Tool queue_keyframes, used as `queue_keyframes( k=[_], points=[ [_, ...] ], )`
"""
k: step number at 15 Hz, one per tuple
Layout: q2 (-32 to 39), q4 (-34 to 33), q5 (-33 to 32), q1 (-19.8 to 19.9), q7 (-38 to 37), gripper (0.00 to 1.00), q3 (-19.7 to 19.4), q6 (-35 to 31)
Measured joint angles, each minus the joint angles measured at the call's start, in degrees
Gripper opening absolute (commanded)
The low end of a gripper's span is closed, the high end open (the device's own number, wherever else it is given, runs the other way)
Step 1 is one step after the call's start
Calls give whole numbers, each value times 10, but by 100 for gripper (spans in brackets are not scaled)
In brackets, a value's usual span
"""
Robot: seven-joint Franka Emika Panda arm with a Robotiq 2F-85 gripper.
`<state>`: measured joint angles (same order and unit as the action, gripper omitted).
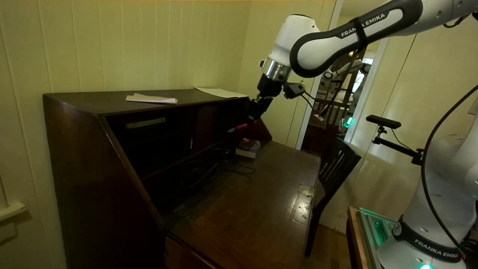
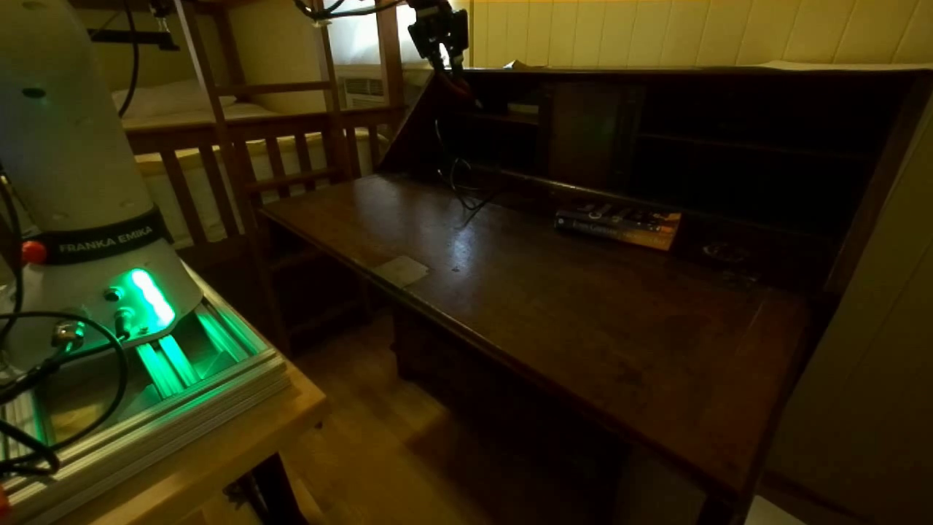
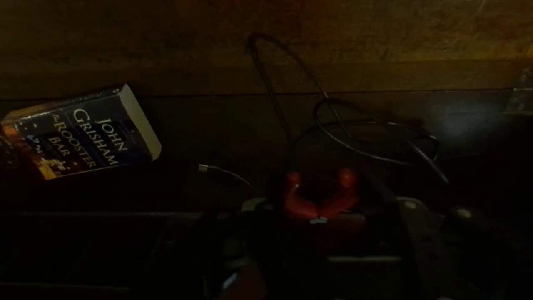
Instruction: Put the pen on the top, on the desk shelf
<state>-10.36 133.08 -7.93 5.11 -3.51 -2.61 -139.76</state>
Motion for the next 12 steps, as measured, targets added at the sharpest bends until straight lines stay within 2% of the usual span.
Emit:
queue_keyframes(
  k=[5,7,8,9,12],
  points=[
    [44,-13,-12,6,3,24,-14,-105],
    [69,-18,-50,7,-26,24,-12,-148],
    [82,-21,-89,7,-60,24,-10,-170],
    [94,-25,-133,7,-101,49,-8,-184],
    [115,-39,-148,3,-118,49,-3,-182]
  ],
)
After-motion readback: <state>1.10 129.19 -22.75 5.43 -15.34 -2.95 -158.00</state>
